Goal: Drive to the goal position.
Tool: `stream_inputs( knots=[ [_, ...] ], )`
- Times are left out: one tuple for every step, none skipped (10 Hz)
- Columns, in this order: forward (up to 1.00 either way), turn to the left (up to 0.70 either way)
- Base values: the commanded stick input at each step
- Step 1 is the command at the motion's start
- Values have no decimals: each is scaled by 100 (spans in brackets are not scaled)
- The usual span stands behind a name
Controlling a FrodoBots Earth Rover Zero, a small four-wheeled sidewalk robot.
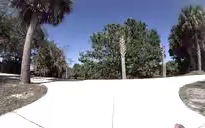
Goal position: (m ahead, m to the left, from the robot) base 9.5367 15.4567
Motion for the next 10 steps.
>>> stream_inputs(
  knots=[
    [85, 16],
    [85, 0],
    [85, 0],
    [85, 0],
    [85, 0],
    [85, 0],
    [85, 0],
    [85, 0],
    [85, 0],
    [85, 0]
  ],
)
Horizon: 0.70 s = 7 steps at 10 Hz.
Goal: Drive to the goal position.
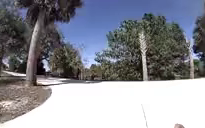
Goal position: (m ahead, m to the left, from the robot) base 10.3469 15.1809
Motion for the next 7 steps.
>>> stream_inputs(
  knots=[
    [85, 0],
    [85, 34],
    [85, 34],
    [85, 34],
    [85, 34],
    [85, 34],
    [85, 0]
  ],
)
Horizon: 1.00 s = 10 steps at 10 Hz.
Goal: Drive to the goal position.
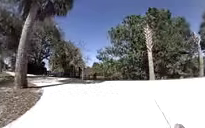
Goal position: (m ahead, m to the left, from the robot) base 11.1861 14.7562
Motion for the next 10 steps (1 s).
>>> stream_inputs(
  knots=[
    [85, 0],
    [85, 0],
    [85, 0],
    [85, 0],
    [85, 0],
    [85, 0],
    [85, 0],
    [85, 0],
    [85, 0],
    [85, 0]
  ],
)
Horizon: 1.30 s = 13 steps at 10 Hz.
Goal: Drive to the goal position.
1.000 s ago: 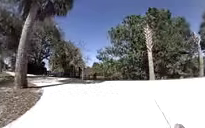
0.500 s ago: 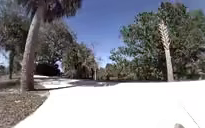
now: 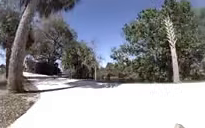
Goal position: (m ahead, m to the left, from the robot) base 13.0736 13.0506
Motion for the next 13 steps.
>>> stream_inputs(
  knots=[
    [85, 0],
    [85, 17],
    [85, 34],
    [85, 34],
    [85, 33],
    [85, 24],
    [85, 15],
    [85, 6],
    [85, 0],
    [85, 0],
    [85, 0],
    [85, 0],
    [85, 0]
  ],
)
